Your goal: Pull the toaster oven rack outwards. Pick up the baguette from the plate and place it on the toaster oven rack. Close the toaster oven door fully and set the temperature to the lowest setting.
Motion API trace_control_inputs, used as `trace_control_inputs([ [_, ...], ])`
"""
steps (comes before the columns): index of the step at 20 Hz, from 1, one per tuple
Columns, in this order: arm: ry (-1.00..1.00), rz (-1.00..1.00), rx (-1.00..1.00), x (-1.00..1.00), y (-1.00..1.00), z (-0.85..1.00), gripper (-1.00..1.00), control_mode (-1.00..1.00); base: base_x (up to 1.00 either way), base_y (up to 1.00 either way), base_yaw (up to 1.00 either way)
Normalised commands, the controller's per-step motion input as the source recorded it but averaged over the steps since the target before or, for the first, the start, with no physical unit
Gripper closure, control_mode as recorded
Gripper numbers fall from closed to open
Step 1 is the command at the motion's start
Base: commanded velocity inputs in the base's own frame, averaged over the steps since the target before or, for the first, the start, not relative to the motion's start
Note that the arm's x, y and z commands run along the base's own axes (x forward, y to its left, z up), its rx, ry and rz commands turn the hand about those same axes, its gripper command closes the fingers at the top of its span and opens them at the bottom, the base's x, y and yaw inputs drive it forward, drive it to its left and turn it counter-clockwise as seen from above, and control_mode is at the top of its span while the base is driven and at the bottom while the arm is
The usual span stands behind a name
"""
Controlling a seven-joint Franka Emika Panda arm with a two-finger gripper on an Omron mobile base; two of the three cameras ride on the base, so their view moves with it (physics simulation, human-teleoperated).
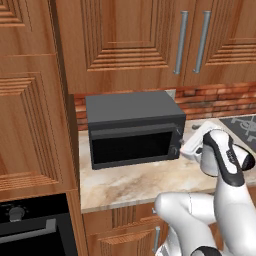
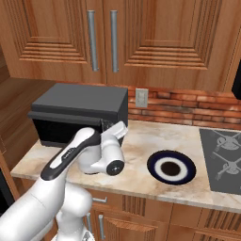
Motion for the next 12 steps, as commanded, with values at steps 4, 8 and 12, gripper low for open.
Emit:
trace_control_inputs([
  [4, -0.01, -0.01, 0.00, 0.18, 0.00, -0.17, -1.00, -1.00, 0.00, 0.00, 0.00],
  [8, -0.01, -0.02, 0.00, 0.18, 0.00, -0.15, -1.00, -1.00, 0.00, 0.00, 0.00],
  [12, -0.01, -0.02, 0.00, 0.21, 0.00, -0.12, -1.00, -1.00, 0.00, 0.00, 0.00],
])
